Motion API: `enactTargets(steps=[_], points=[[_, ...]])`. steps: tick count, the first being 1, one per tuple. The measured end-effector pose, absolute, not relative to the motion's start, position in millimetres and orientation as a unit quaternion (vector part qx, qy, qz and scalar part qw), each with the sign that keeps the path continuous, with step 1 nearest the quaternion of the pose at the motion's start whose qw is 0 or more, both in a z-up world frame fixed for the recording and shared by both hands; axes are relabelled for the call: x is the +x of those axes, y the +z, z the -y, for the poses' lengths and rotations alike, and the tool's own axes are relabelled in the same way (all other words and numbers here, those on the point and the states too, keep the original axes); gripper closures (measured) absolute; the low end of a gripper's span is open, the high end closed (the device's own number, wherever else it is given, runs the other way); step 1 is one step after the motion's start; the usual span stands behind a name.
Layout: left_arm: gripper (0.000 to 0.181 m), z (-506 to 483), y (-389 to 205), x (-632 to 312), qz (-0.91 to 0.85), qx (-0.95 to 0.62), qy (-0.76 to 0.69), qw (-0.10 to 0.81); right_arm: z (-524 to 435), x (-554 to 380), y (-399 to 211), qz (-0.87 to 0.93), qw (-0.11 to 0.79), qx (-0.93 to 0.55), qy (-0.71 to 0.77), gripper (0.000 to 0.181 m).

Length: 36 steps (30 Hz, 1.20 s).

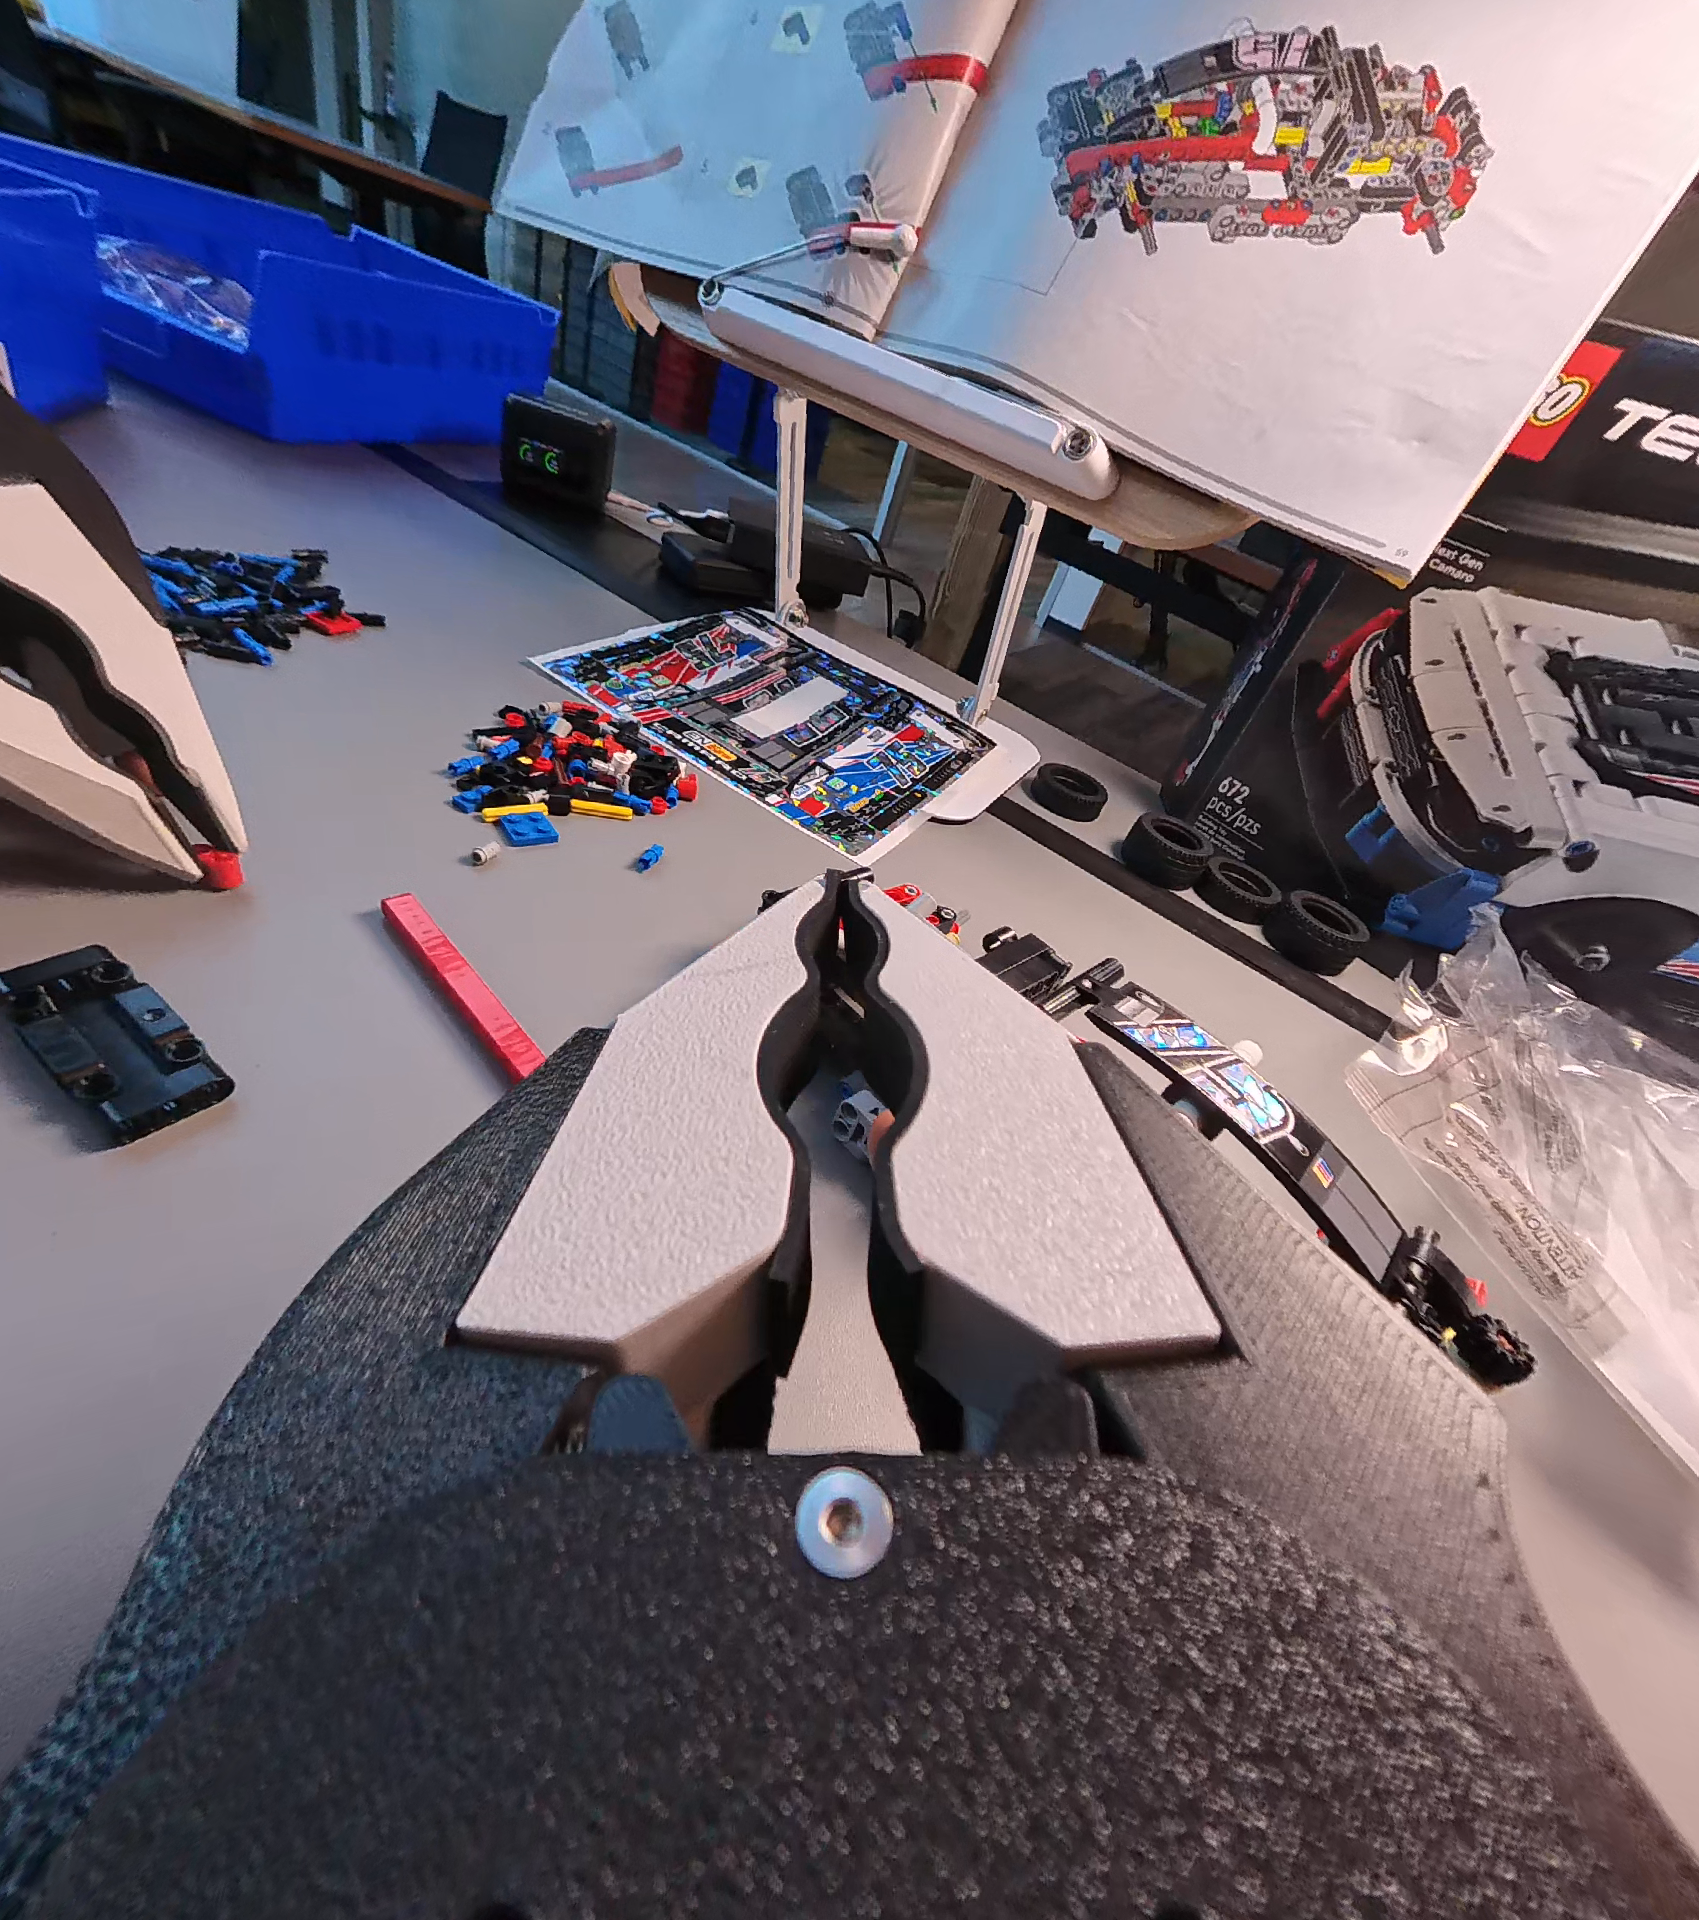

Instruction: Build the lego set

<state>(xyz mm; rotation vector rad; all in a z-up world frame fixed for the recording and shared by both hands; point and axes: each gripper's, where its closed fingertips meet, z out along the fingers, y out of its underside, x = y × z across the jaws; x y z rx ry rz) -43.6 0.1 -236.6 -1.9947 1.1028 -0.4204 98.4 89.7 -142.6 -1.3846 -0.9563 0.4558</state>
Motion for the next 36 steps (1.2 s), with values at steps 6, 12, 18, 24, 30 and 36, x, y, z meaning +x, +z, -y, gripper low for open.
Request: enactTargets(steps=[6,12,18,24,30,36], points=[[0.176,0.7,-237.6,-46.1,-0.432,-0.793,-0.170,0.395,-90.8,98.8,-144.2,0.418,0.640,-0.611,0.205,0.181],[0.171,-0.4,-238.2,-47.8,-0.428,-0.796,-0.174,0.391,-90.5,97.1,-146.1,0.422,0.637,-0.612,0.205,0.181],[0.147,-0.2,-224.2,-60.1,-0.382,-0.798,-0.234,0.403,-89.6,98.7,-143.1,0.420,0.641,-0.609,0.203,0.181],[0.155,7.8,-233.1,-66.3,-0.410,-0.797,-0.218,0.386,-85.3,97.5,-139.9,0.425,0.643,-0.602,0.207,0.181],[0.181,0.5,-237.4,-50.5,-0.438,-0.790,-0.184,0.388,-82.9,96.4,-139.3,0.428,0.641,-0.600,0.213,0.181],[0.171,-0.1,-222.9,-50.5,-0.424,-0.778,-0.209,0.414,-83.1,97.6,-135.9,0.423,0.644,-0.600,0.218,0.181]])
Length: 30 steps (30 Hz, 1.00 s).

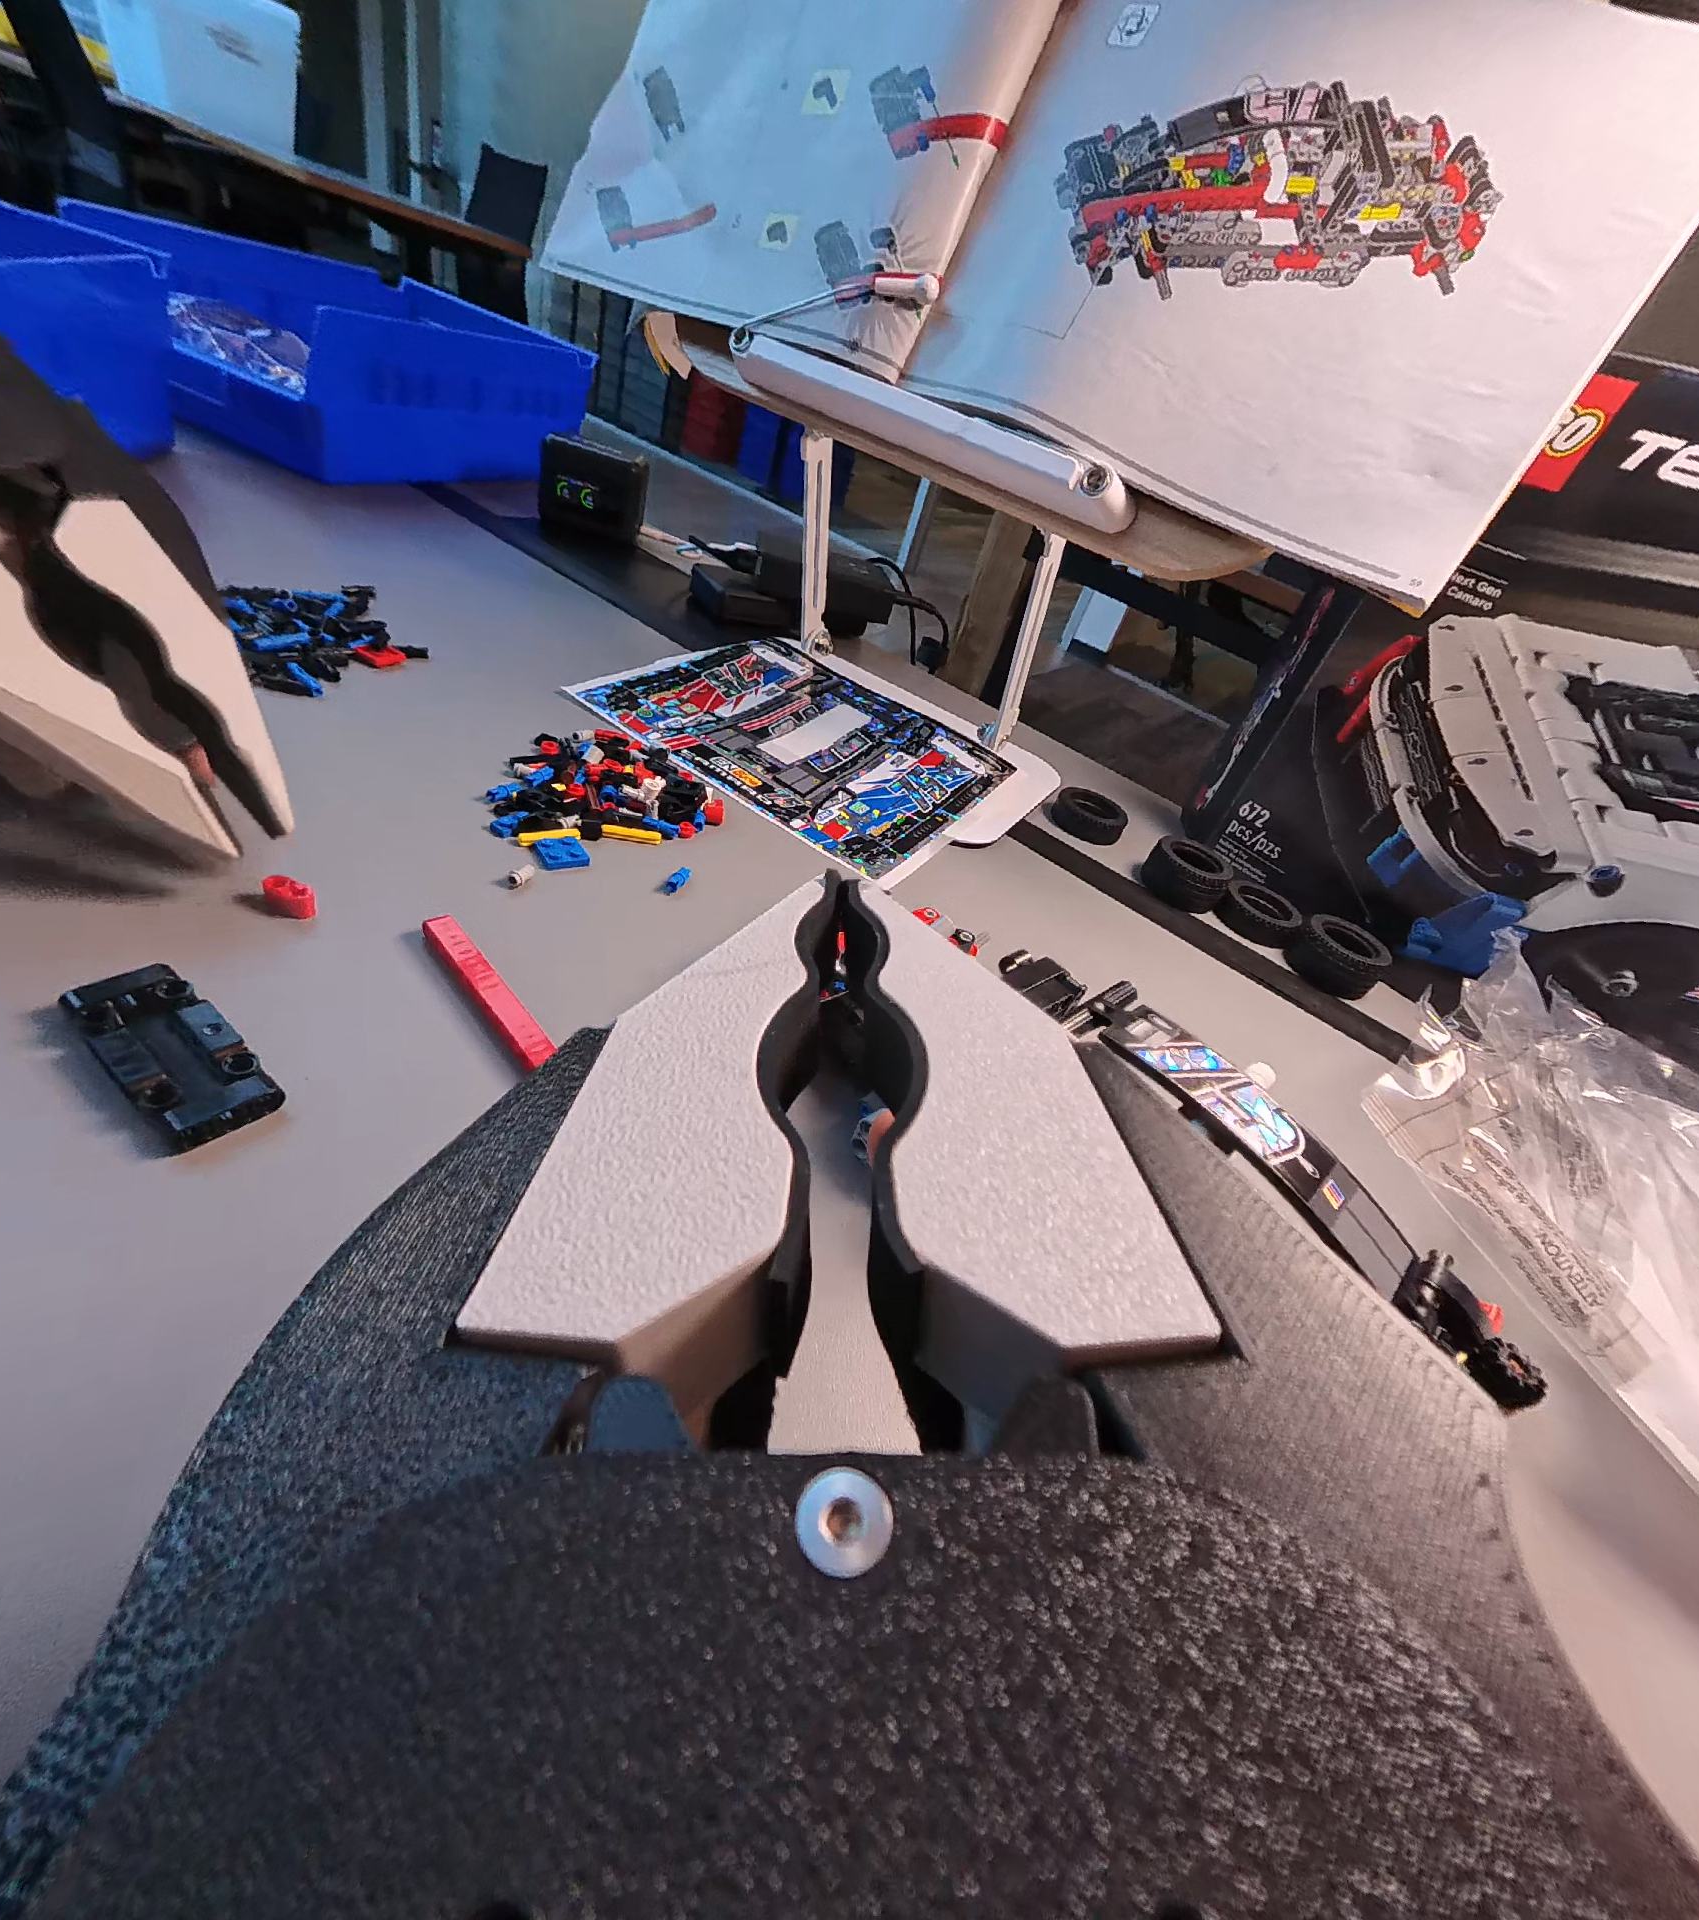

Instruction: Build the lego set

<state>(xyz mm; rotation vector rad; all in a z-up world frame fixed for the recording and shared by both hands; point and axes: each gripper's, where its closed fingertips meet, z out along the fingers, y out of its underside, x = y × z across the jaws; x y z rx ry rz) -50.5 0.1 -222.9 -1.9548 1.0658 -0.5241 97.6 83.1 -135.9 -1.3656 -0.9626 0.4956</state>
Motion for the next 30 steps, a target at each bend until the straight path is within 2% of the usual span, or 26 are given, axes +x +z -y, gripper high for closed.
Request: enactTargets(steps=[4,6,9,12,15,30], points=[[0.165,-18.8,-182.4,-73.3,-0.337,-0.779,-0.230,0.475,-113.2,87.1,-128.8,0.412,0.622,-0.634,0.200,0.181],[0.163,-29.9,-162.3,-87.4,-0.295,-0.775,-0.218,0.514,-142.4,72.8,-117.2,0.422,0.590,-0.661,0.193,0.168],[0.161,-53.2,-127.9,-118.2,-0.223,-0.760,-0.155,0.590,-208.0,52.2,-80.5,0.417,0.600,-0.667,0.148,0.162],[0.157,-70.3,-95.6,-142.6,-0.142,-0.745,-0.159,0.632,-273.7,25.2,-55.0,0.364,0.606,-0.690,0.155,0.164],[0.157,-74.3,-77.5,-152.8,-0.097,-0.727,-0.178,0.656,-320.9,5.0,-48.7,0.327,0.625,-0.696,0.134,0.177],[0.157,-70.0,-107.6,-158.8,-0.109,-0.743,-0.142,0.644,-370.2,-9.2,-54.8,0.331,0.644,-0.680,0.112,0.181]])
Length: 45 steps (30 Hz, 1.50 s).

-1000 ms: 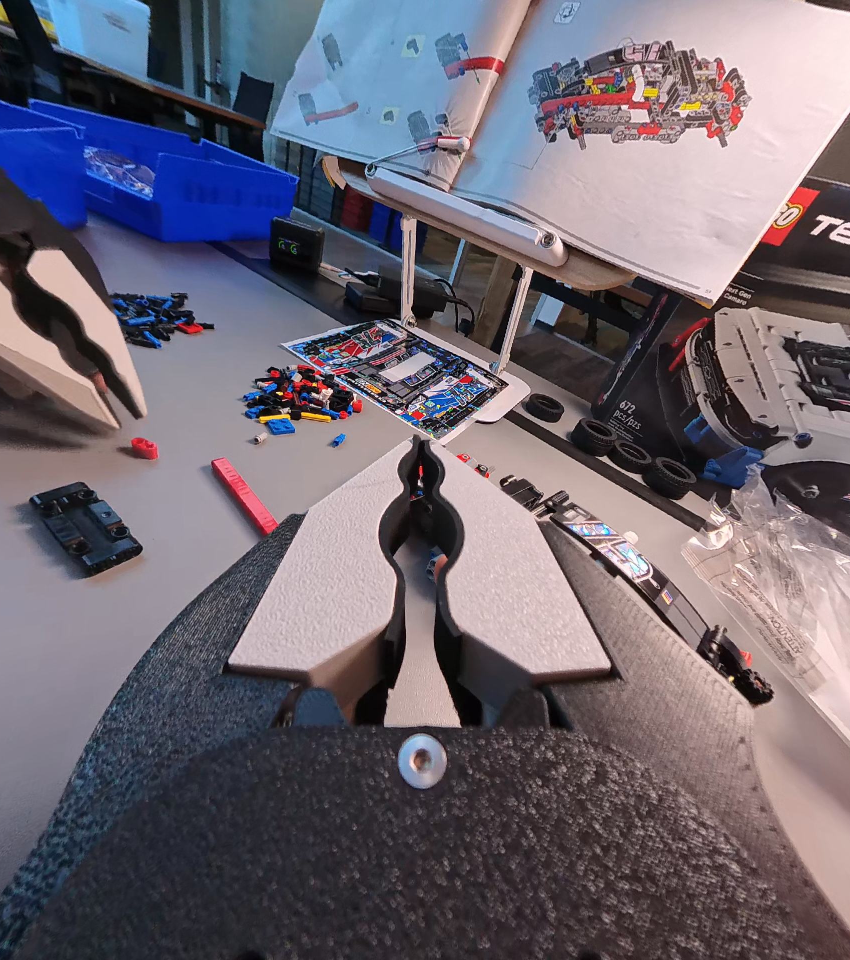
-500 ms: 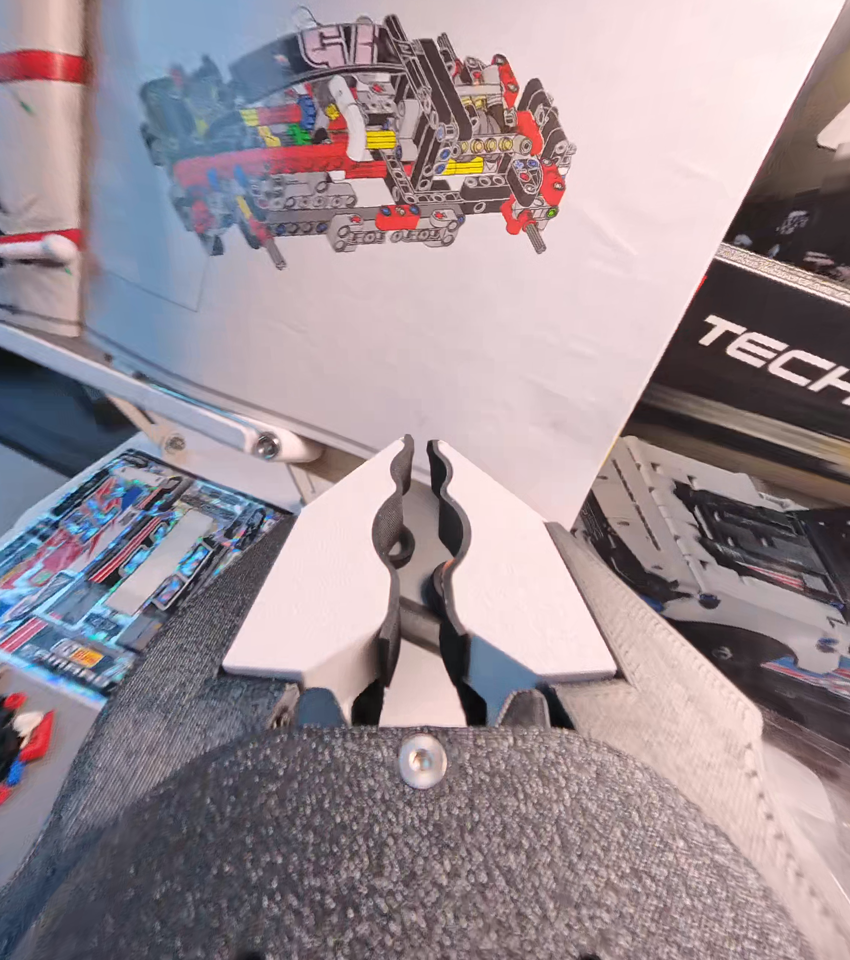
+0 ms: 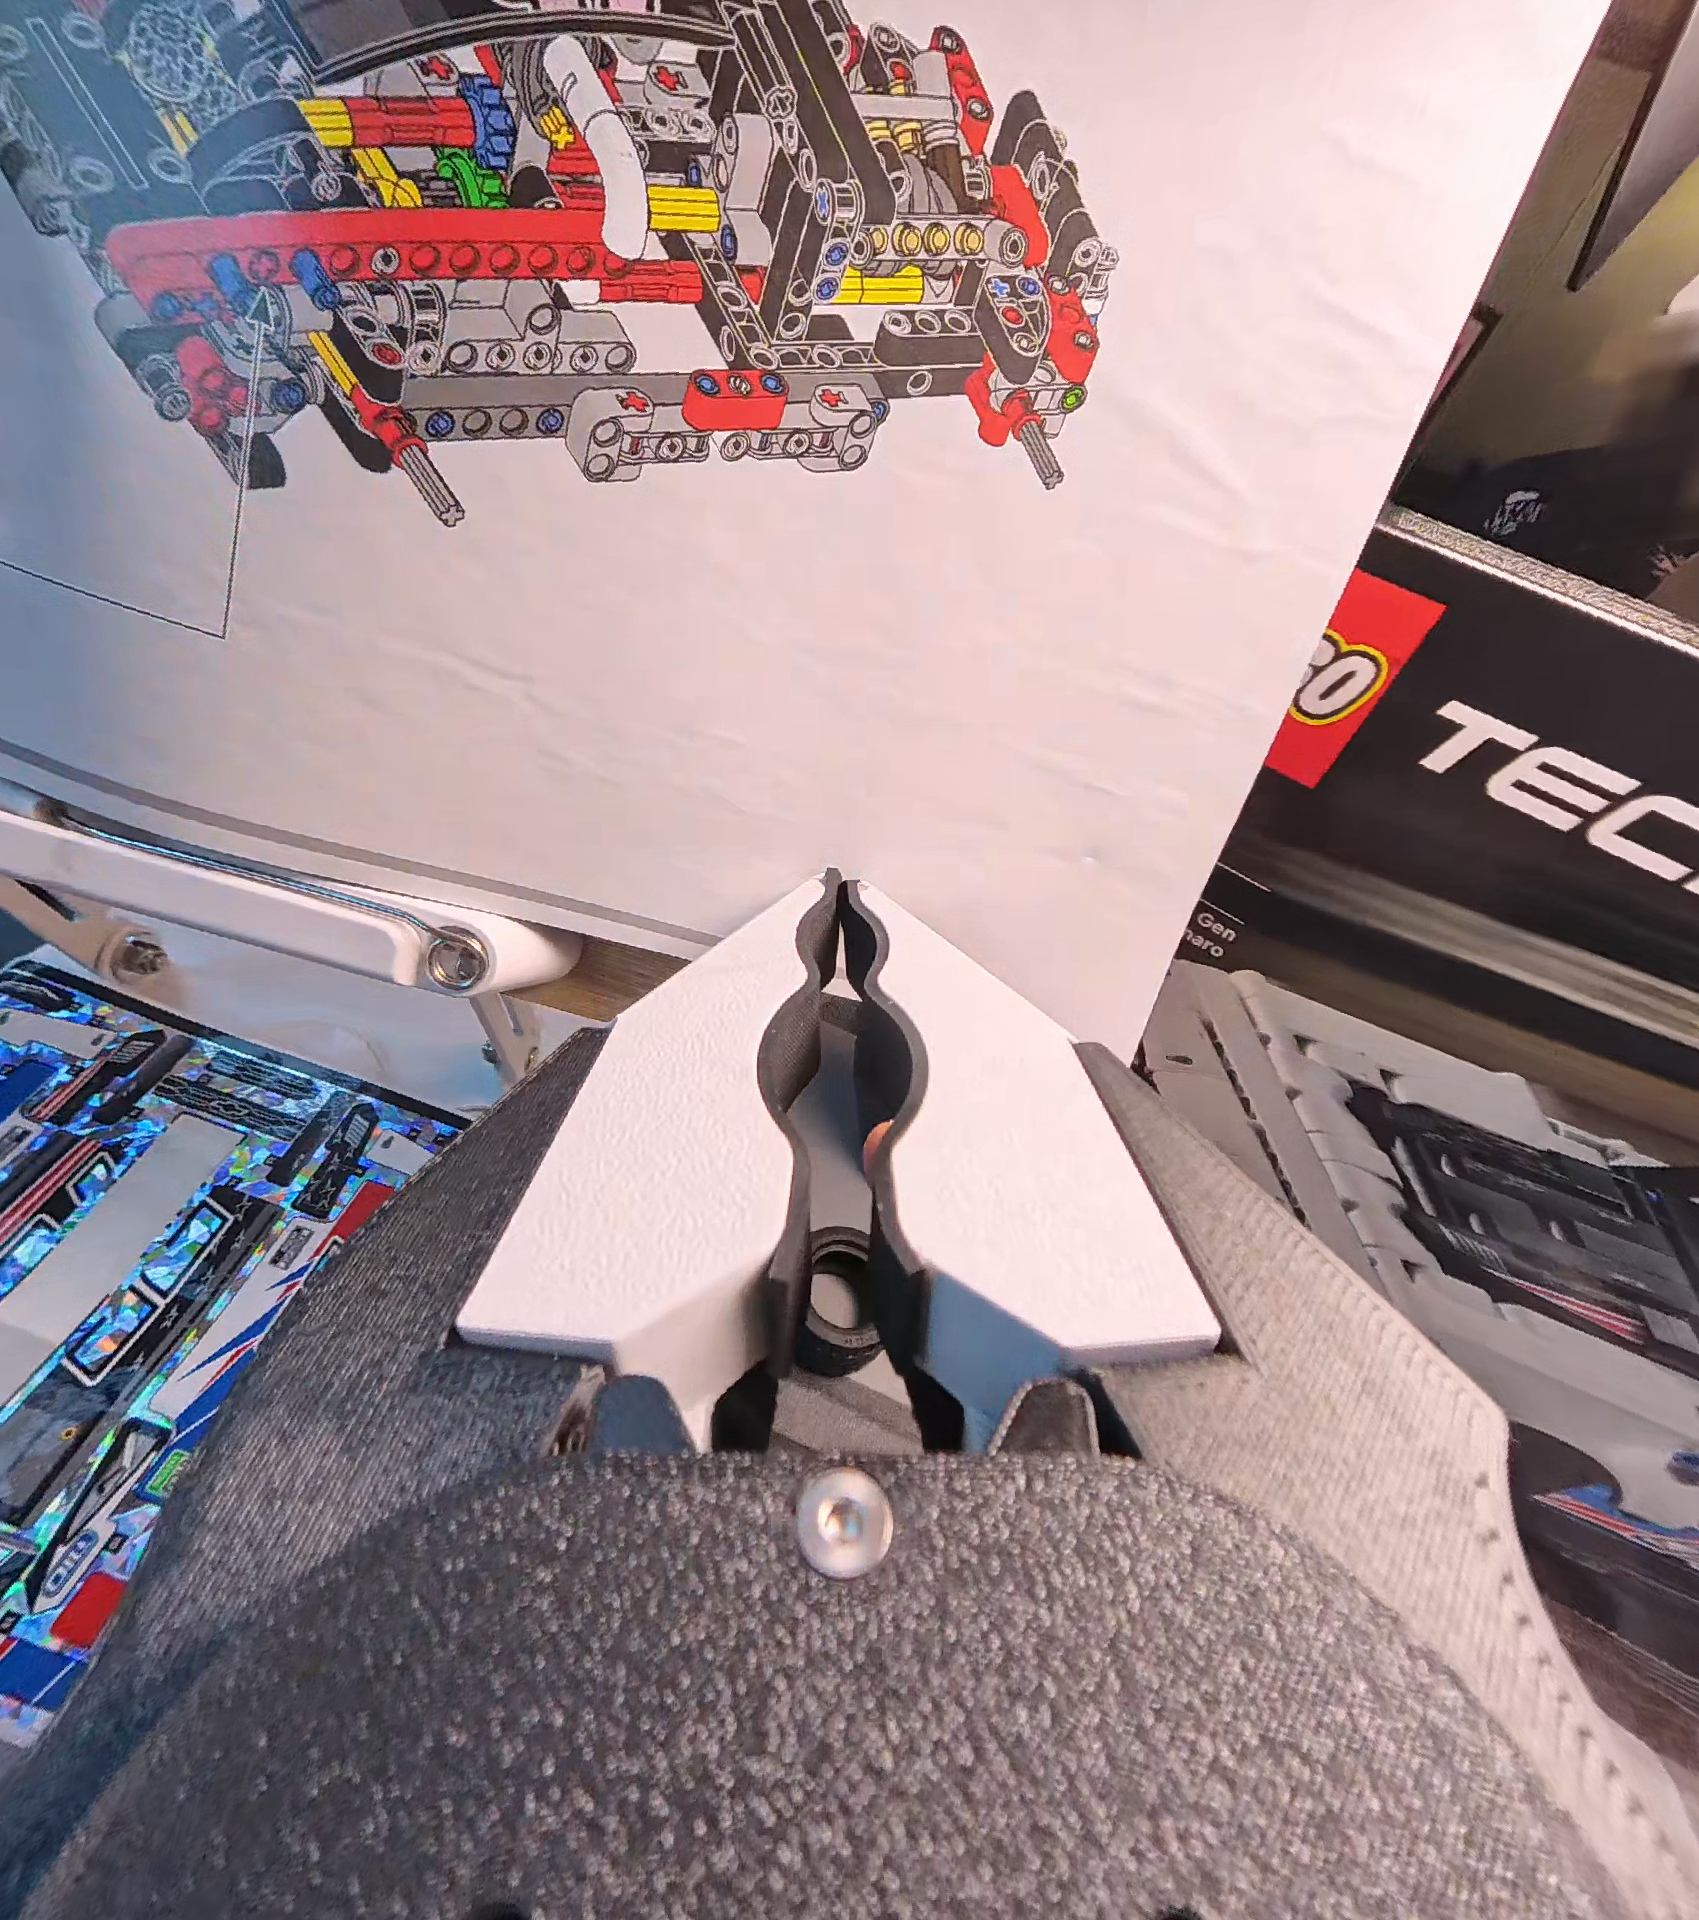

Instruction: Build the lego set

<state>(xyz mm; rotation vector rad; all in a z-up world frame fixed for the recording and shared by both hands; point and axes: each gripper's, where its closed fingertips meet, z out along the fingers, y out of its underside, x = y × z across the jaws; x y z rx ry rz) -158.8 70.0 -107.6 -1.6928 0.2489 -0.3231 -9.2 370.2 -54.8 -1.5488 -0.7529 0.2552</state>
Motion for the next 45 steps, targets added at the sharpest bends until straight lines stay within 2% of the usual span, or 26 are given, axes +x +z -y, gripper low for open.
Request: enactTargets(steps=[6,11,16,23,28,35,40,45], points=[[0.157,-68.6,-113.2,-155.3,-0.112,-0.748,-0.141,0.639,-358.6,-8.0,-45.3,0.339,0.651,-0.668,0.121,0.178],[0.157,-64.1,-119.1,-154.0,-0.131,-0.750,-0.122,0.637,-308.8,34.4,15.5,0.340,0.719,-0.591,0.136,0.170],[0.158,-69.4,-126.5,-141.7,-0.141,-0.752,-0.135,0.630,-307.5,66.0,65.4,0.348,0.729,-0.579,0.111,0.168],[0.159,-64.1,-124.8,-132.8,-0.160,-0.743,-0.115,0.640,-374.5,28.1,133.2,0.298,0.787,-0.539,-0.041,0.164],[0.160,-59.8,-120.3,-138.7,-0.157,-0.739,-0.109,0.646,-391.7,3.3,147.3,0.272,0.794,-0.541,-0.062,0.171],[0.161,-59.5,-125.1,-136.9,-0.166,-0.741,-0.110,0.641,-395.1,-34.0,172.4,0.291,0.794,-0.531,-0.062,0.171],[0.161,-58.2,-125.1,-136.4,-0.173,-0.740,-0.104,0.642,-371.6,-42.3,147.0,0.324,0.774,-0.544,-0.008,0.167],[0.161,-57.7,-118.8,-144.6,-0.161,-0.735,-0.101,0.651,-262.1,-25.4,91.0,0.352,0.767,-0.521,0.130,0.167]])
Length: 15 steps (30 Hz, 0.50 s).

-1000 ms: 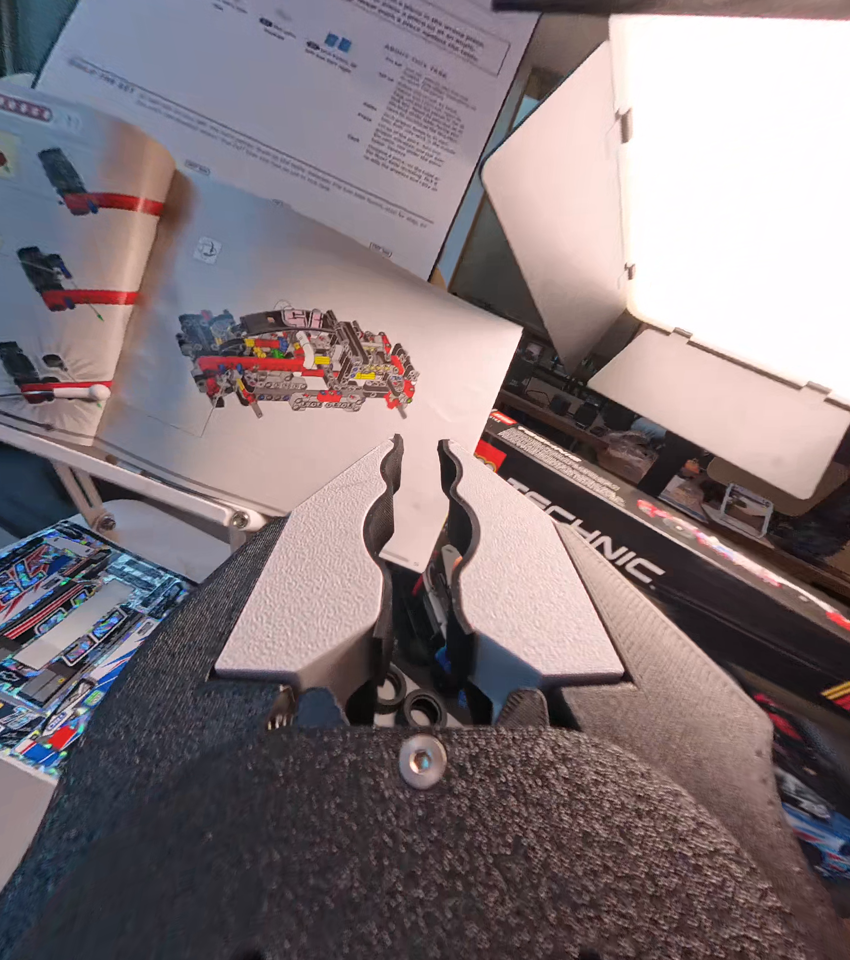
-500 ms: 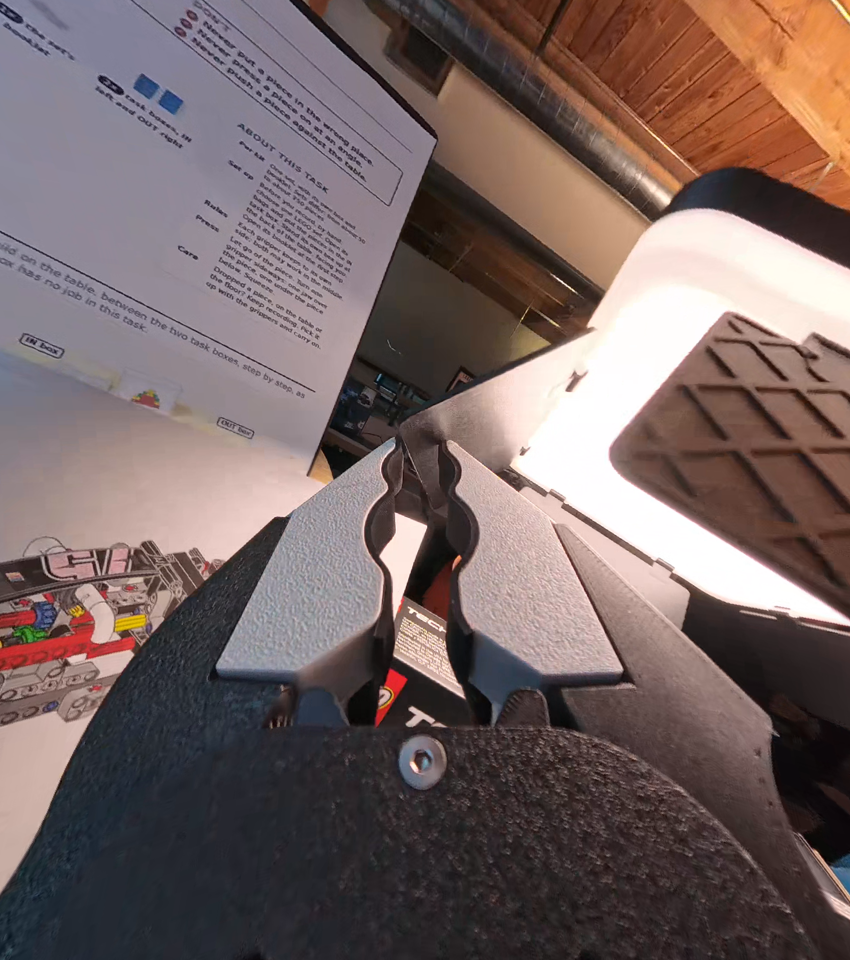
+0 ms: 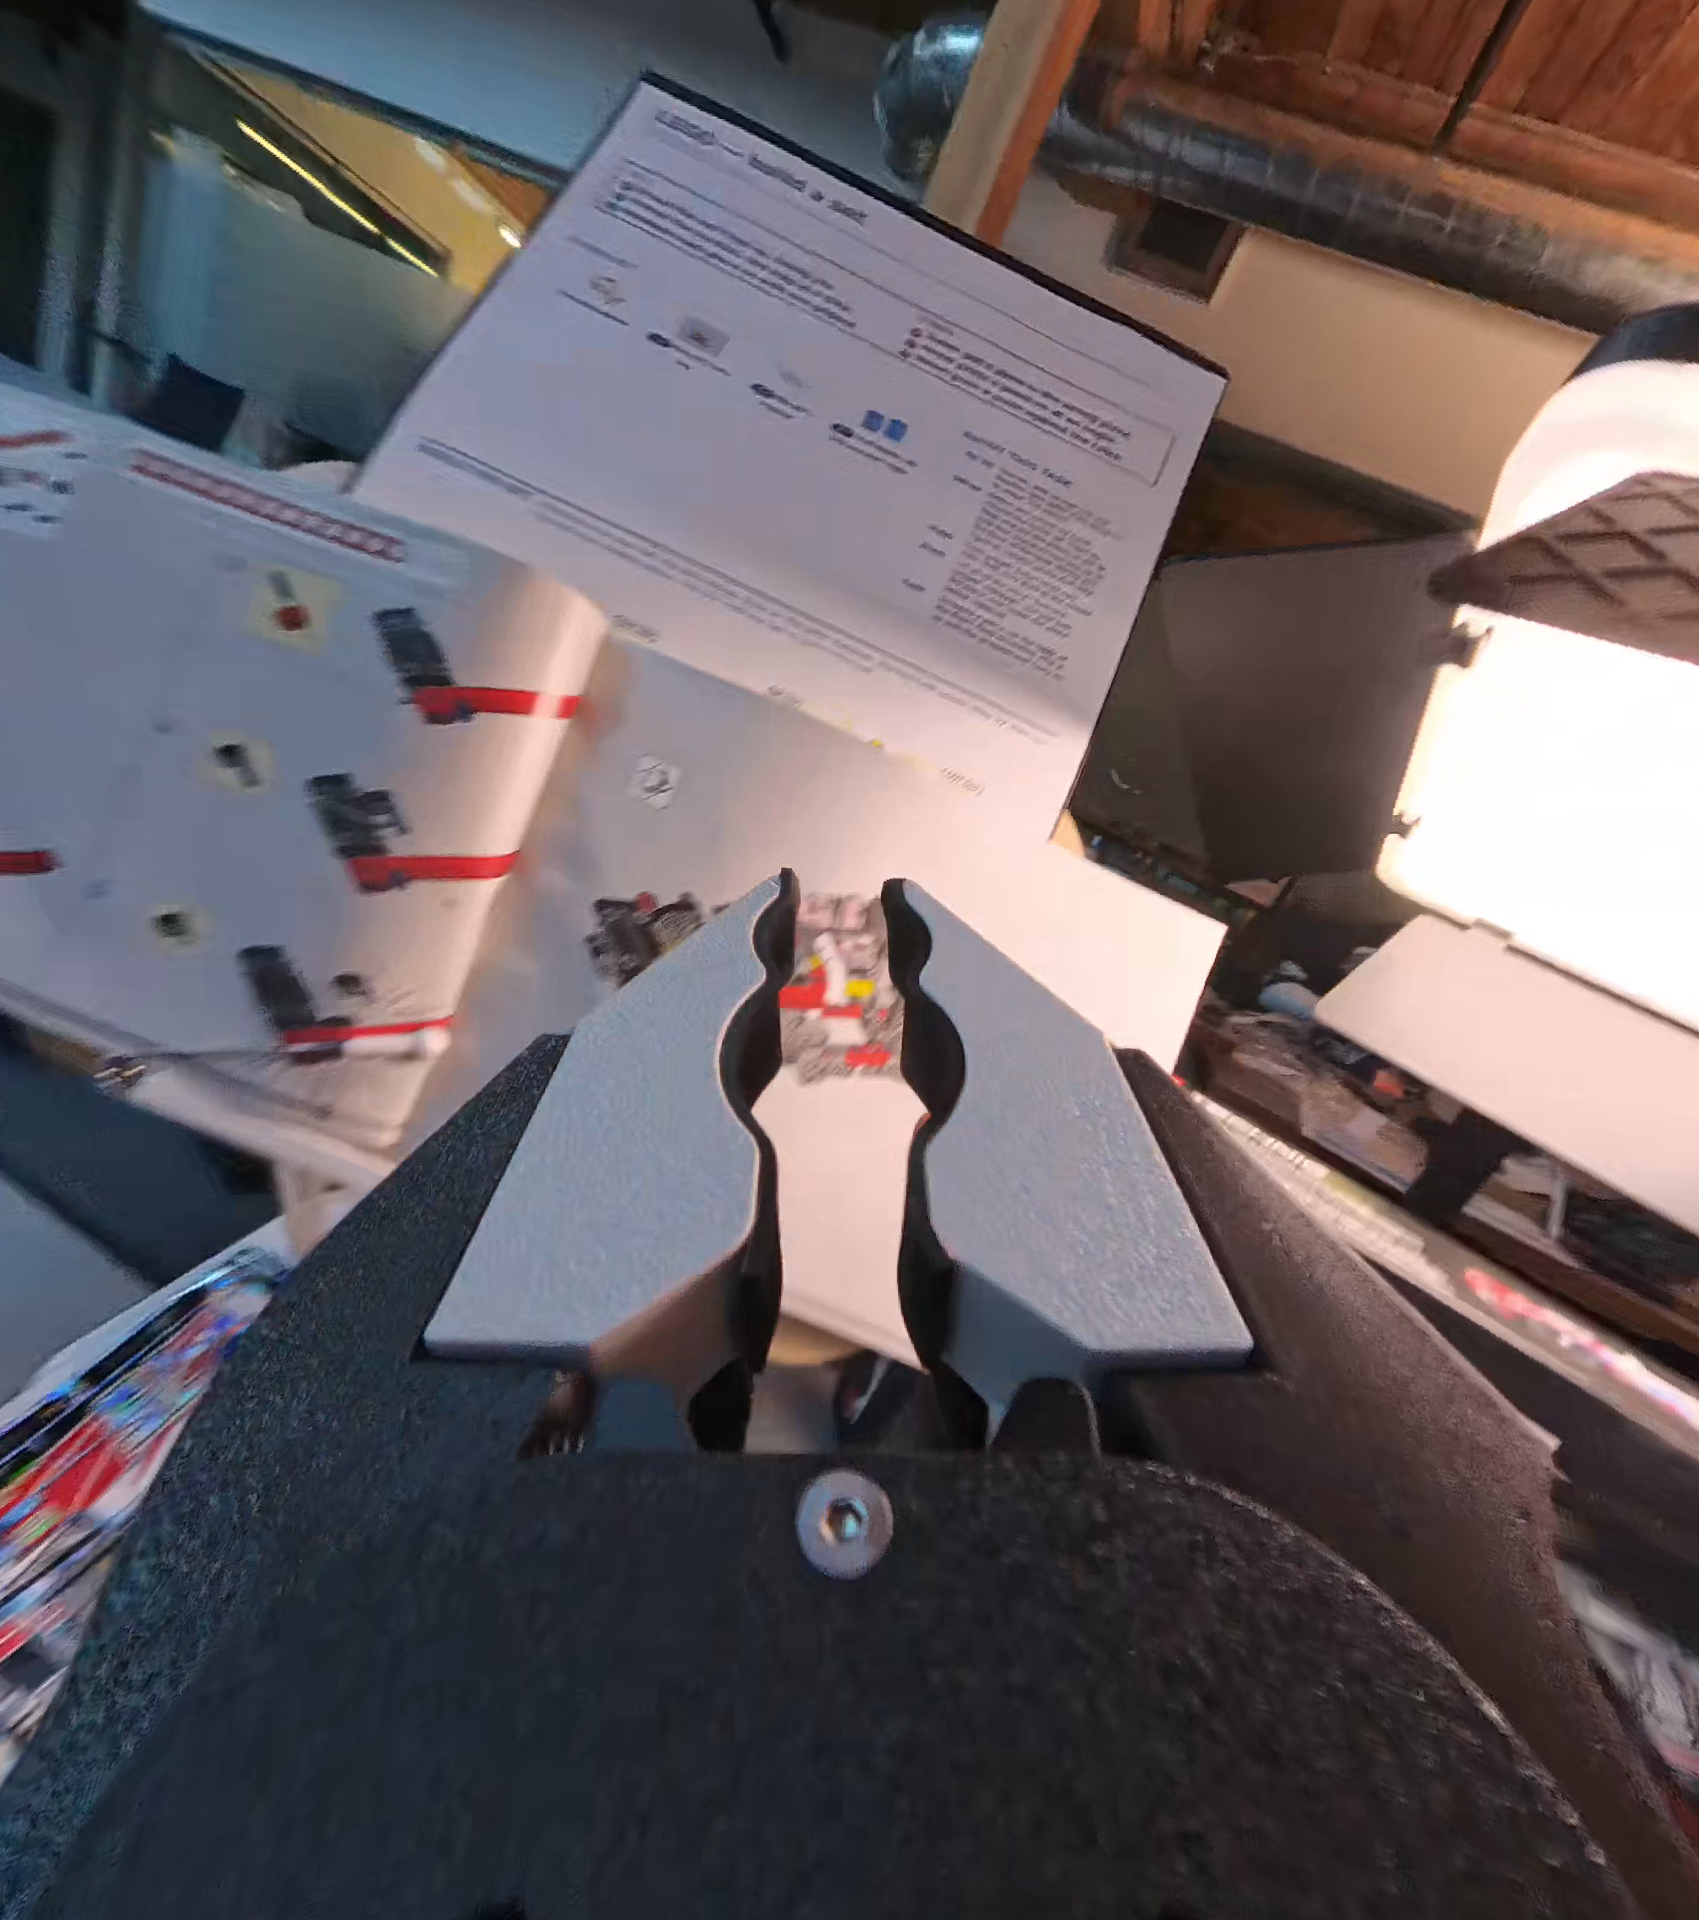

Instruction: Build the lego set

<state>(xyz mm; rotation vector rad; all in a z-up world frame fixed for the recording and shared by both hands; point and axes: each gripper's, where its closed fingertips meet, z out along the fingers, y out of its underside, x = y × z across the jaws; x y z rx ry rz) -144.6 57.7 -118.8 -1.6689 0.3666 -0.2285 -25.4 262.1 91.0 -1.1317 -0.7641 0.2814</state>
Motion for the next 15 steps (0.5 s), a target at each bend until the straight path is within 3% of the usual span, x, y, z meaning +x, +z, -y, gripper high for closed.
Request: enactTargets(steps=[10,15], points=[[0.161,-60.0,-118.5,-155.0,-0.147,-0.733,-0.076,0.660,-104.4,75.4,-75.7,0.340,0.656,-0.634,0.230,0.168],[0.163,-61.1,-114.2,-156.5,-0.133,-0.727,-0.069,0.670,-86.7,102.1,-116.5,0.308,0.634,-0.655,0.271,0.165]])
